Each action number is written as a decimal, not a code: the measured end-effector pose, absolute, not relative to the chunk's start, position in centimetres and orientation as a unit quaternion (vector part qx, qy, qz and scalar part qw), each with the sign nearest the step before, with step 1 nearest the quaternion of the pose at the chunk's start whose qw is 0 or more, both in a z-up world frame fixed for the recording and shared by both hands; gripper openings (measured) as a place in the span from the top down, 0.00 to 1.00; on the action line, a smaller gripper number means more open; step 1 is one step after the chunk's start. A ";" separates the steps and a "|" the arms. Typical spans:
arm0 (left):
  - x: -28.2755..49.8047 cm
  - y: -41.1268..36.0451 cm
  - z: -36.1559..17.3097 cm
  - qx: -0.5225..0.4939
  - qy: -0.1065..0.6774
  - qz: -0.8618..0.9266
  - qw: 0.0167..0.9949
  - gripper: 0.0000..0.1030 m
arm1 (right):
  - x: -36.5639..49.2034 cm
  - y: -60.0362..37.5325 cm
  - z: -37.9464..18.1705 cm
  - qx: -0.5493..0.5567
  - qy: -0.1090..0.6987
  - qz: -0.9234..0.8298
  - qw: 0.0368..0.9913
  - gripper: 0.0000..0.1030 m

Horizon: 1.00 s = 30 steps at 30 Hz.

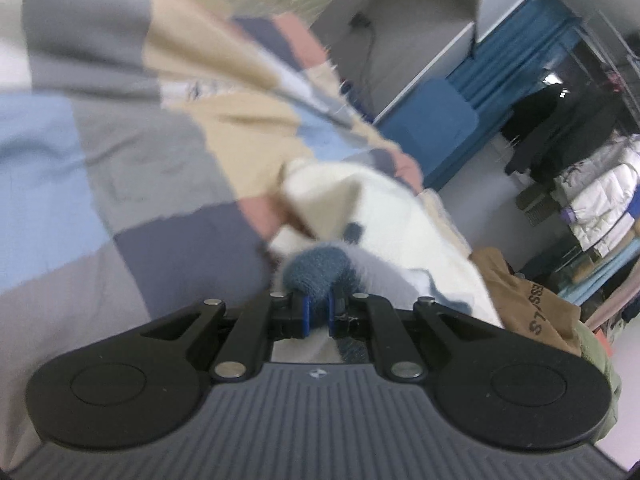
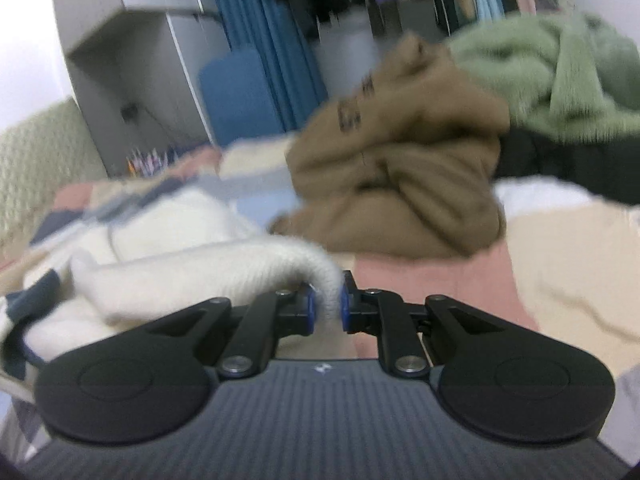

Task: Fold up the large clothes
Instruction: 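Lift the sweater with both grippers, rolling the tools to shake it open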

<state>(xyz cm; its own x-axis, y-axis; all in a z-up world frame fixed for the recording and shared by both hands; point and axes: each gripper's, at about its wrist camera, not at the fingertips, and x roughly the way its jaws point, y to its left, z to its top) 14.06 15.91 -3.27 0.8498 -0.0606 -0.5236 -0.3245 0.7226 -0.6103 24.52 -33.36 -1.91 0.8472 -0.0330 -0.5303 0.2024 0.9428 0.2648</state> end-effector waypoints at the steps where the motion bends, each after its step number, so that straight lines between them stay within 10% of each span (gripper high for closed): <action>1: 14.3 16.2 -4.1 -0.366 0.269 0.077 0.887 0.91 | 24.8 -33.4 -2.5 0.162 0.286 -0.062 0.943 0.85; 11: 14.4 17.7 -7.0 -0.405 0.288 0.049 0.866 0.90 | 24.4 -32.5 -4.2 0.175 0.349 -0.072 0.918 0.76; 13: 14.0 17.5 -6.6 -0.408 0.289 0.036 0.865 0.83 | 23.6 -32.1 -3.7 0.165 0.352 -0.079 0.918 0.65; 17: 12.0 17.0 -4.7 -0.401 0.262 0.017 0.878 0.36 | 21.2 -31.8 -2.8 0.193 0.347 -0.079 0.914 0.54; 30: 9.0 11.7 1.1 -0.305 0.204 -0.058 0.928 0.34 | 17.2 -32.6 -1.8 0.372 0.295 0.010 0.880 0.39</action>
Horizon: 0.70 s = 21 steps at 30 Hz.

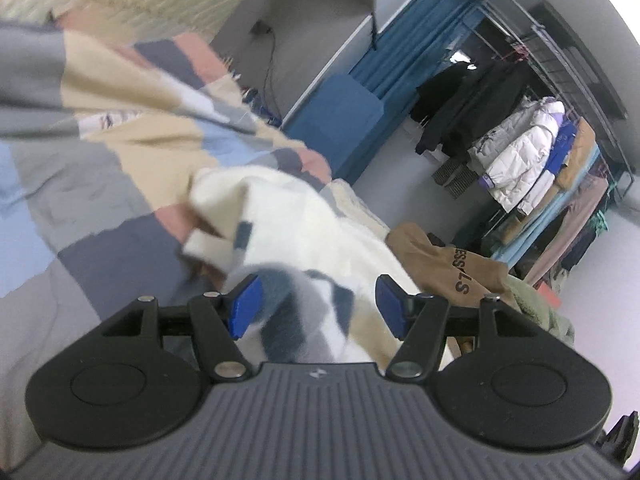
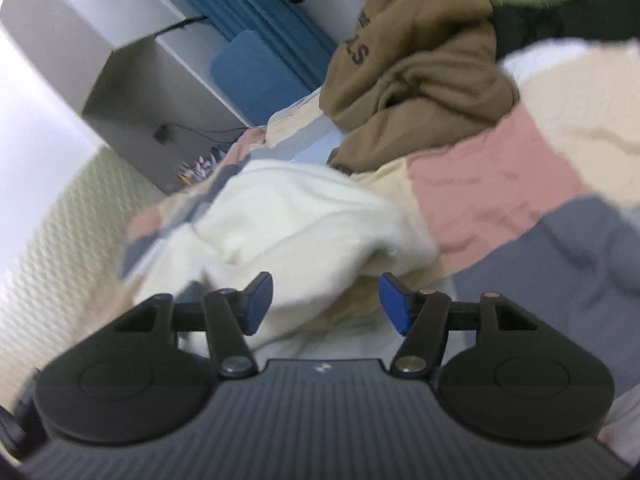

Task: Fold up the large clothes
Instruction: 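Lift the sweater with both grippers, rolling the tools to shake it open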

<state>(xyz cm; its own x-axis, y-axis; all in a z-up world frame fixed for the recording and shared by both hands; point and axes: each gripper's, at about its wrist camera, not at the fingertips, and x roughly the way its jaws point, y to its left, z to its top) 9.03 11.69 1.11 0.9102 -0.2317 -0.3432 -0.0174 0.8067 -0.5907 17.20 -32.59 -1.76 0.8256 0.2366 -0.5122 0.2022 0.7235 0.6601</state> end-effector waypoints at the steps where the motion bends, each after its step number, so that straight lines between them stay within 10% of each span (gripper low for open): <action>1: 8.8 11.5 1.4 -0.302 0.196 -0.064 0.931 0.34 | 17.2 -32.9 -2.1 0.391 0.294 0.012 0.872 0.39; 21: 22.2 -1.1 -6.2 -0.386 0.338 -0.203 0.834 0.34 | 18.6 -38.4 -7.8 0.615 0.255 -0.040 0.745 0.40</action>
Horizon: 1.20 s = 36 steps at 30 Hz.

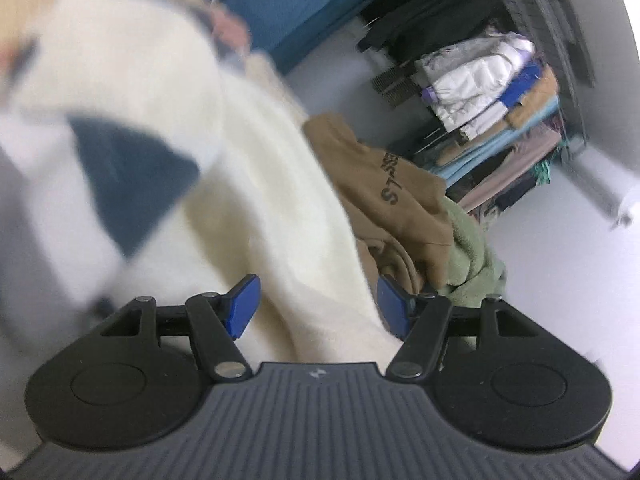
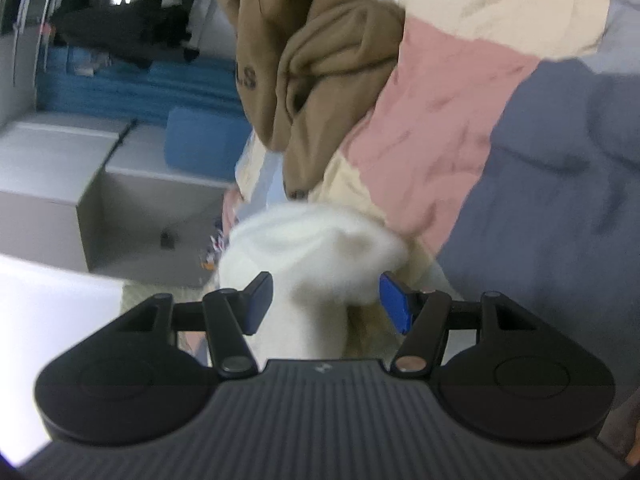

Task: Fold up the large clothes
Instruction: 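Lift the sweater with both grippers, rolling the tools to shake it open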

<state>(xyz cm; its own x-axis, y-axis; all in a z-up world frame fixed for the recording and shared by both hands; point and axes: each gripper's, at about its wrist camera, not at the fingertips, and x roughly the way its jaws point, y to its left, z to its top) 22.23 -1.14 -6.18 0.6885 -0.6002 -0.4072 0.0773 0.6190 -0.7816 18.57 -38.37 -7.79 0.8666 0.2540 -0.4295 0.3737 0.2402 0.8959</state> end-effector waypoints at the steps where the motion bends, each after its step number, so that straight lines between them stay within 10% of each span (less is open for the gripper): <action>1: 23.2 -1.6 -6.9 -0.391 0.349 -0.199 0.828 0.34 | 18.7 -38.6 -7.8 0.617 0.249 -0.041 0.745 0.40; 7: 26.7 -3.9 -10.1 -0.396 0.366 -0.199 0.818 0.36 | 19.4 -39.2 -9.0 0.629 0.249 -0.036 0.736 0.40; 15: 28.0 -5.0 -10.4 -0.391 0.342 -0.215 0.827 0.86 | 19.7 -37.9 -10.0 0.626 0.273 -0.012 0.730 0.40; 36: 14.2 0.6 -7.5 -0.468 0.343 -0.270 0.769 0.89 | 20.0 -35.9 -10.1 0.612 0.269 0.005 0.744 0.47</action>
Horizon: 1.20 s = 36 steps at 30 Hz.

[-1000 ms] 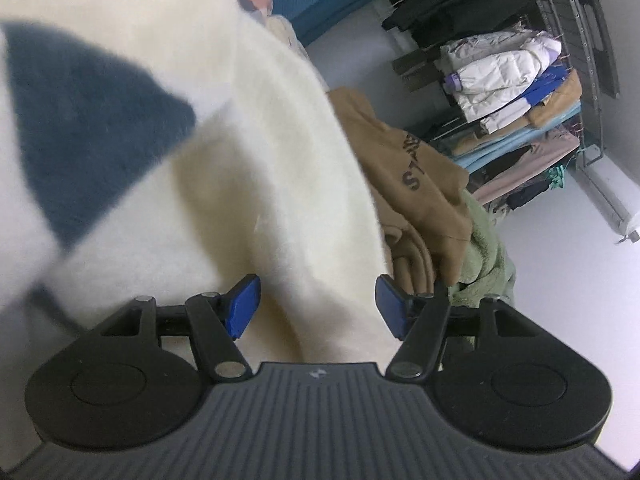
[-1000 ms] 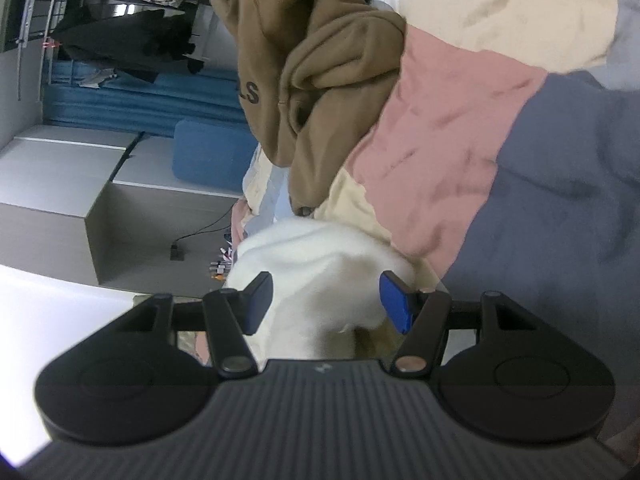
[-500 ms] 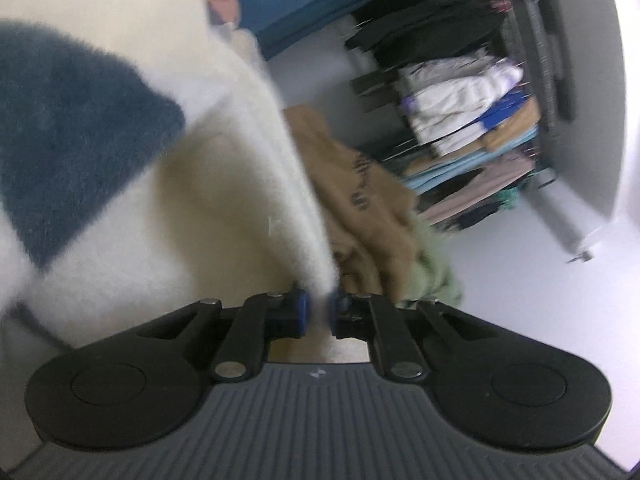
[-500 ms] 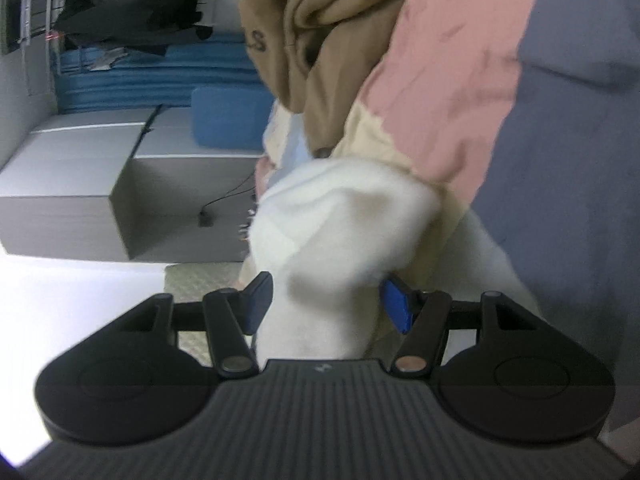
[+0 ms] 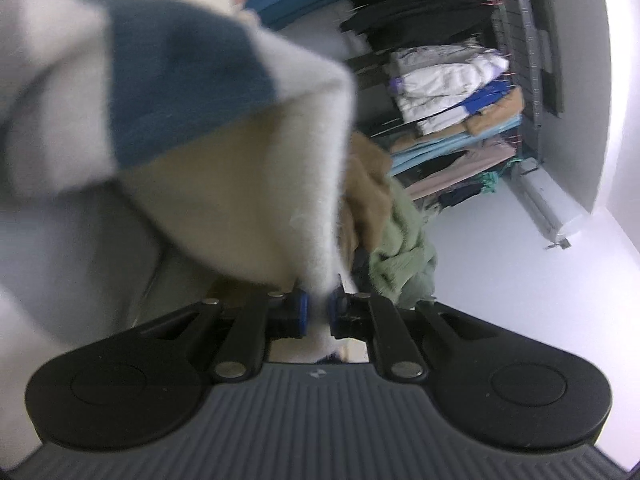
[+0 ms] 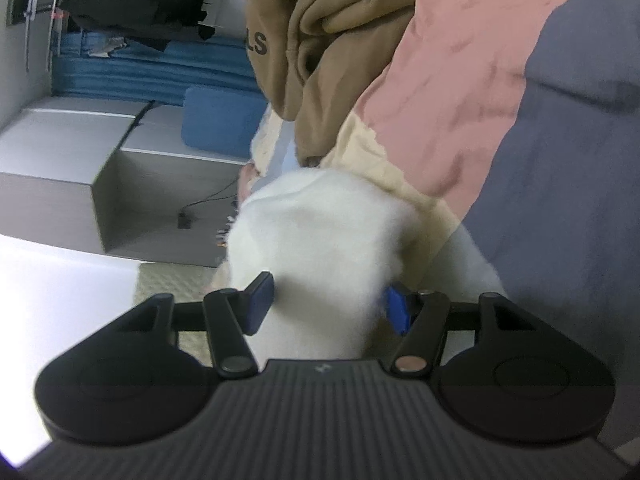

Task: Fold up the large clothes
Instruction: 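Lift the sweater with both grippers, rolling the tools to shake it open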

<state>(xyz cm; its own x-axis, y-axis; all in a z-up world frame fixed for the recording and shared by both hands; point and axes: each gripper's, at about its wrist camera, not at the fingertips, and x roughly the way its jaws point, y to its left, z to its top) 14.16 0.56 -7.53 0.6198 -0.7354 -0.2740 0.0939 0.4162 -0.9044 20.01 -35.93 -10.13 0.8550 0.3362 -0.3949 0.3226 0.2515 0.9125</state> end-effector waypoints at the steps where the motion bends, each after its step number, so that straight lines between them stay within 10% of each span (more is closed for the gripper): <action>1: 14.0 0.5 -8.0 -0.466 0.352 -0.262 0.768 0.89 | 20.1 -35.9 -10.2 0.608 0.272 -0.001 0.746 0.53; 11: 15.3 0.1 -9.9 -0.476 0.371 -0.260 0.753 0.86 | 19.9 -35.2 -7.2 0.564 0.222 0.063 0.793 0.82; 17: 16.8 0.1 -11.2 -0.507 0.373 -0.275 0.727 0.49 | 19.7 -34.1 -5.4 0.526 0.207 0.105 0.818 0.84; 25: 19.0 -1.2 -12.2 -0.491 0.380 -0.256 0.741 0.51 | 20.4 -33.6 -5.4 0.484 0.221 0.092 0.842 0.84; 30: 19.2 -1.2 -12.7 -0.473 0.382 -0.234 0.758 0.84 | 20.3 -32.9 -5.4 0.453 0.231 0.080 0.858 0.84; 36: 16.3 0.0 -10.6 -0.456 0.339 -0.240 0.787 0.88 | 19.2 -32.3 -4.3 0.426 0.217 0.073 0.875 0.84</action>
